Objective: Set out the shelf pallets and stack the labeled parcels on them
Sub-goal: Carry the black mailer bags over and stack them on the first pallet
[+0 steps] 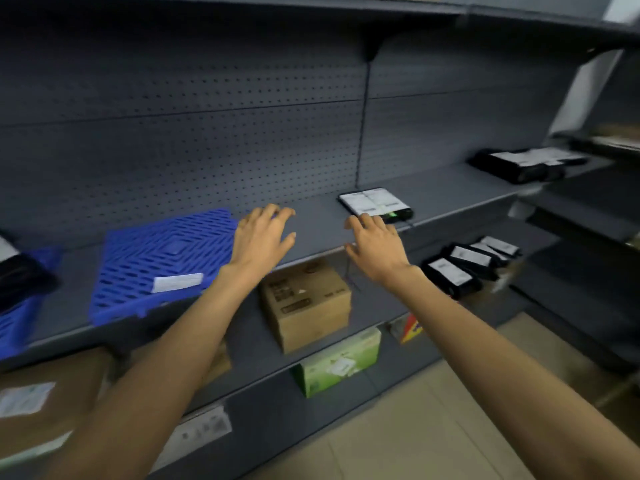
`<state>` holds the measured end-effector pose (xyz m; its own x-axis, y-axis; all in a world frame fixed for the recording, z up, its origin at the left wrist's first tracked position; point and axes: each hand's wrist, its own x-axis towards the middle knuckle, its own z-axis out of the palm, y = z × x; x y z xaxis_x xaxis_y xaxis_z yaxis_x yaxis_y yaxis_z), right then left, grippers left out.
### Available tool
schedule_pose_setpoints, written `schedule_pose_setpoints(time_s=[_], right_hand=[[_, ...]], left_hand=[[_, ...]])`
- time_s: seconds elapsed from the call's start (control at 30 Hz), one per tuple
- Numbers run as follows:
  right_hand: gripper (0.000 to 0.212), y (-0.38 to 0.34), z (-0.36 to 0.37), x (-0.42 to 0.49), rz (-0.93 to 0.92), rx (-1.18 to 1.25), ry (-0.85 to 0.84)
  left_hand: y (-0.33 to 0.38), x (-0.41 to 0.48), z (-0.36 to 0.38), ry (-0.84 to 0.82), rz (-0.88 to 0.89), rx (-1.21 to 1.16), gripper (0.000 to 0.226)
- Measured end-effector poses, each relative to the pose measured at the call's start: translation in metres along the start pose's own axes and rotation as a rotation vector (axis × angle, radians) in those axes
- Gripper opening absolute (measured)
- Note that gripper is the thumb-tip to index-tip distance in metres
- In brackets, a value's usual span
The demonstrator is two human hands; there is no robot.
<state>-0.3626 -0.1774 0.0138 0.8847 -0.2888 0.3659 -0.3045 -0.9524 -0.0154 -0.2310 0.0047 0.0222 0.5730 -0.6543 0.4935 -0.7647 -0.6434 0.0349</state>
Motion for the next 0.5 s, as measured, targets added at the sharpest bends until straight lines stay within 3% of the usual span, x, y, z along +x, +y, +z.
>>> schedule_pose_setpoints(time_s=[0.2, 0.5], right_hand=[[0.037, 0.124, -0.021, -0.049, 0.181, -0.077, 0.010], [0.029, 0.278, -0.024, -0.075, 0.401, -0.115, 0.036]], left_hand=[[0.133, 0.045, 0.036, -0.018, 0.191, -0.084, 0.043], [0.277, 0.142, 0.097, -0.011, 0.419, -0.188, 0.037]])
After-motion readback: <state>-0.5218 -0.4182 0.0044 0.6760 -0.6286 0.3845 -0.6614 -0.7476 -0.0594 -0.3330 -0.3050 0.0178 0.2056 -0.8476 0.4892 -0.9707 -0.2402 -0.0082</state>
